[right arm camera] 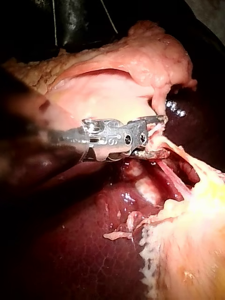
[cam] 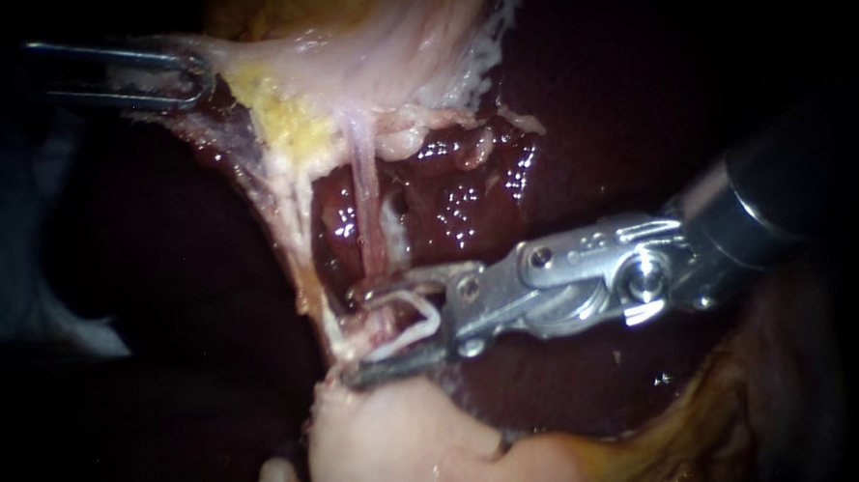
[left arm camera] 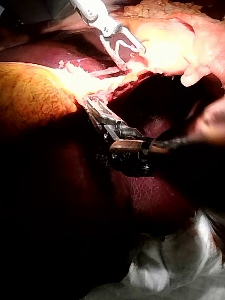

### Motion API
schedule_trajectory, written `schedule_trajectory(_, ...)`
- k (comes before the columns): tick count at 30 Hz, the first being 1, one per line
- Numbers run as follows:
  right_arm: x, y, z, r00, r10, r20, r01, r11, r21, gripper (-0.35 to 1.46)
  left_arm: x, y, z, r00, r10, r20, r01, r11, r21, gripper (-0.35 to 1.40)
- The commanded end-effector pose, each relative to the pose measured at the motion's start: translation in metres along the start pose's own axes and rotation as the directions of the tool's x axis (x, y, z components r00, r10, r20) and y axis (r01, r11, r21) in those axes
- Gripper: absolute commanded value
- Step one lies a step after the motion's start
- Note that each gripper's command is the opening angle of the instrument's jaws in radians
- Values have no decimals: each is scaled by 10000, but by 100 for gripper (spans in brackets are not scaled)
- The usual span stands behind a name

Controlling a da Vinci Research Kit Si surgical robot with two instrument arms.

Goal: Clipping first clip left tube

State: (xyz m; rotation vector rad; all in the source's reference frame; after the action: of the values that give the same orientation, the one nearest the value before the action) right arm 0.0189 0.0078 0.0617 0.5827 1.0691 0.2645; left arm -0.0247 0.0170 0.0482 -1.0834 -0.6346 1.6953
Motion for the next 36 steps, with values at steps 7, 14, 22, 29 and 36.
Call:
schedule_trajectory(7,-10,13,9,10000,-35,32,35,9999,-108,46,0,2,0,10000,-1,2,1,10000,-2,-35)
schedule_trajectory(14,-5,19,28,10000,-26,-85,25,9997,-223,48,0,3,1,10000,-5,11,5,10000,-19,-35)
schedule_trajectory(22,-6,21,56,9999,-102,-109,104,9999,128,48,0,3,0,10000,-4,13,4,10000,-23,-35)
schedule_trajectory(29,-8,18,67,9986,181,-492,-141,9967,802,46,0,3,0,10000,-4,14,4,10000,-24,-35)
schedule_trajectory(36,-1,11,78,9959,319,-848,-199,9901,1388,46,0,3,0,10000,-4,14,4,10000,-24,-35)
